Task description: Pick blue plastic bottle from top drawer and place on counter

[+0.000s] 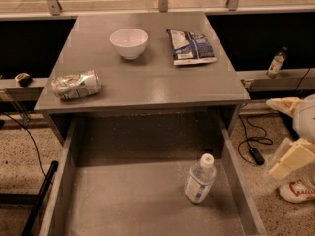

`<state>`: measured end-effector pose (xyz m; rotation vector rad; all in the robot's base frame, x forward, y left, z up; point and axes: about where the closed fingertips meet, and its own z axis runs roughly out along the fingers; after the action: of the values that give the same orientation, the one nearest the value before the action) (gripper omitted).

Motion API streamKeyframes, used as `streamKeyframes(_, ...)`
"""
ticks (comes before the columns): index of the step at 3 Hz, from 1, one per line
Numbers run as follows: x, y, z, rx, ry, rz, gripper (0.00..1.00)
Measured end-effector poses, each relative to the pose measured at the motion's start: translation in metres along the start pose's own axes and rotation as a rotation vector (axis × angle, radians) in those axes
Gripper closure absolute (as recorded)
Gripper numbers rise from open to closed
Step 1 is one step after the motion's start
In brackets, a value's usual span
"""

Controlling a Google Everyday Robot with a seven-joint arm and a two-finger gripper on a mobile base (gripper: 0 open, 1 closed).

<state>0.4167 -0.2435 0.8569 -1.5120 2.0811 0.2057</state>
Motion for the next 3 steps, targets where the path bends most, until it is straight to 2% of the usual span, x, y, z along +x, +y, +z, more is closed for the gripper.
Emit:
streamKeyframes(1, 0.001, 0.0, 0.001, 0.002, -0.015, -0.021, 0.0)
streamKeyframes(2, 0.007, -0.002, 0.017, -0.013, -0.084, 0.008, 0.0)
streamKeyframes(3, 0.023, 0.013, 0.062, -0.047, -0.256, 0.062, 0.0)
